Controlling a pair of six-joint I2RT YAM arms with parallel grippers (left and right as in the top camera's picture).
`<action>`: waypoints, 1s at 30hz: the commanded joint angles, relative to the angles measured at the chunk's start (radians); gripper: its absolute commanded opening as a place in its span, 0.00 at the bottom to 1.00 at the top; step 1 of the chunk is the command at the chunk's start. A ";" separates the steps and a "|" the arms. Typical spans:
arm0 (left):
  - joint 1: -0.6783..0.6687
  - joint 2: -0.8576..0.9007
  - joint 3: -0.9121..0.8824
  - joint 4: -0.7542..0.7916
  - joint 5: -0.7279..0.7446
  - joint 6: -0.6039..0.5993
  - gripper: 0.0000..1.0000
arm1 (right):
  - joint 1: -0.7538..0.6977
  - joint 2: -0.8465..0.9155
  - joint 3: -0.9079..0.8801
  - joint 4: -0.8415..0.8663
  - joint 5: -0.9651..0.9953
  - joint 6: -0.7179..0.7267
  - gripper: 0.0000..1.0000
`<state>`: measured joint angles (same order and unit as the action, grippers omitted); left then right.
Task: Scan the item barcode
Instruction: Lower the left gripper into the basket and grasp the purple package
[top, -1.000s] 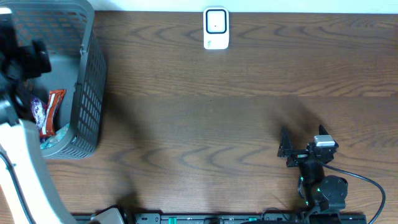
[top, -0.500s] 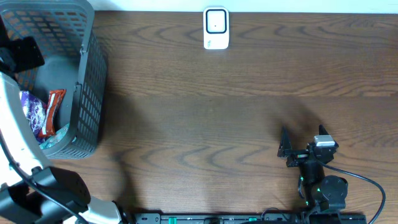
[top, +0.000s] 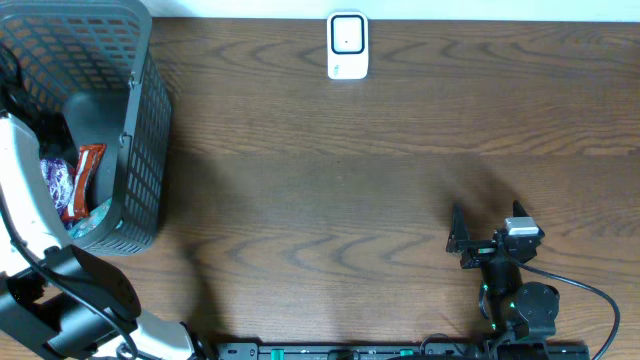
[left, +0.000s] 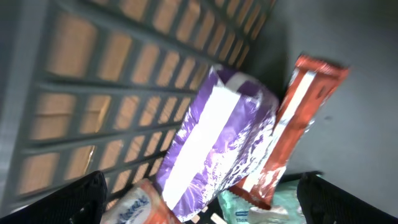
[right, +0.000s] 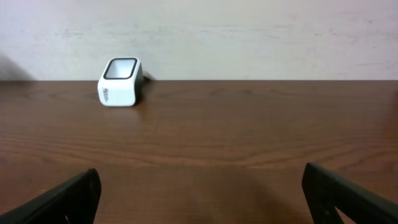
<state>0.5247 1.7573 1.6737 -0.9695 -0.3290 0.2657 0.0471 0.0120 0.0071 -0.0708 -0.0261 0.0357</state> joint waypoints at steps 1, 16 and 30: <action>0.005 0.016 -0.062 0.018 -0.024 -0.001 0.98 | -0.007 -0.005 -0.002 -0.004 0.005 -0.015 0.99; 0.061 0.058 -0.229 0.200 0.039 0.095 0.98 | -0.007 -0.005 -0.002 -0.004 0.005 -0.015 0.99; 0.051 0.124 -0.238 0.212 0.092 0.118 0.07 | -0.007 -0.005 -0.002 -0.004 0.005 -0.015 0.99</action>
<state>0.5854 1.8664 1.4414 -0.7322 -0.2932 0.3847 0.0471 0.0120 0.0071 -0.0708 -0.0257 0.0357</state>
